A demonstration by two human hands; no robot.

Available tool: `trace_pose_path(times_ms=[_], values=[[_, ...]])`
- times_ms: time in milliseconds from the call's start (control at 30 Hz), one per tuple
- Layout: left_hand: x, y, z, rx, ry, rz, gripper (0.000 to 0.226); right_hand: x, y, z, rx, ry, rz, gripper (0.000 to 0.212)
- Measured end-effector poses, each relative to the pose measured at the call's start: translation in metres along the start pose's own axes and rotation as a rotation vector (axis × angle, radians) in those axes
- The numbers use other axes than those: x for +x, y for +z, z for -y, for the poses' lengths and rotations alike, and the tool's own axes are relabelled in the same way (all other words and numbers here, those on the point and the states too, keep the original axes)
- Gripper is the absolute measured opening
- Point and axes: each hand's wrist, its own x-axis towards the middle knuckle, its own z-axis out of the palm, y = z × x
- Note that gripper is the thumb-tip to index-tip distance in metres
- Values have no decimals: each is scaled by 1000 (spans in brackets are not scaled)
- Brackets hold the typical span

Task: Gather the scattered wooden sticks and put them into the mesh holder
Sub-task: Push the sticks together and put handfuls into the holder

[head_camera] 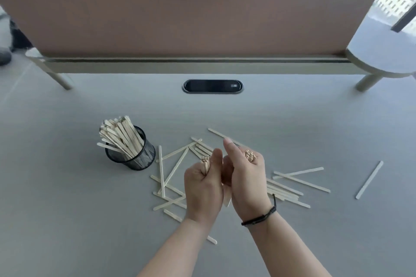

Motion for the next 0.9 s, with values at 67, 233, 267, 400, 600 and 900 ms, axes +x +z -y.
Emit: trace_pose_path(times_ms=[67, 233, 267, 400, 600, 900], values=[[2, -3, -22, -55, -14, -71, 58, 6, 15, 11, 46, 46, 77, 61], [21, -42, -75, 14, 148, -195, 58, 22, 68, 32, 13, 41, 192, 61], [25, -51, -85, -7, 178, -237, 57, 23, 81, 35, 6, 36, 203, 62], [44, -85, -122, -57, 255, -374, 58, 23, 136, 38, -70, -7, 252, 67], [82, -136, -132, -33, 256, -480, 62, 30, 198, 15, -214, -126, 284, 66], [105, -180, -85, 367, 464, -444, 39, 35, 206, -37, -491, -171, 197, 55]])
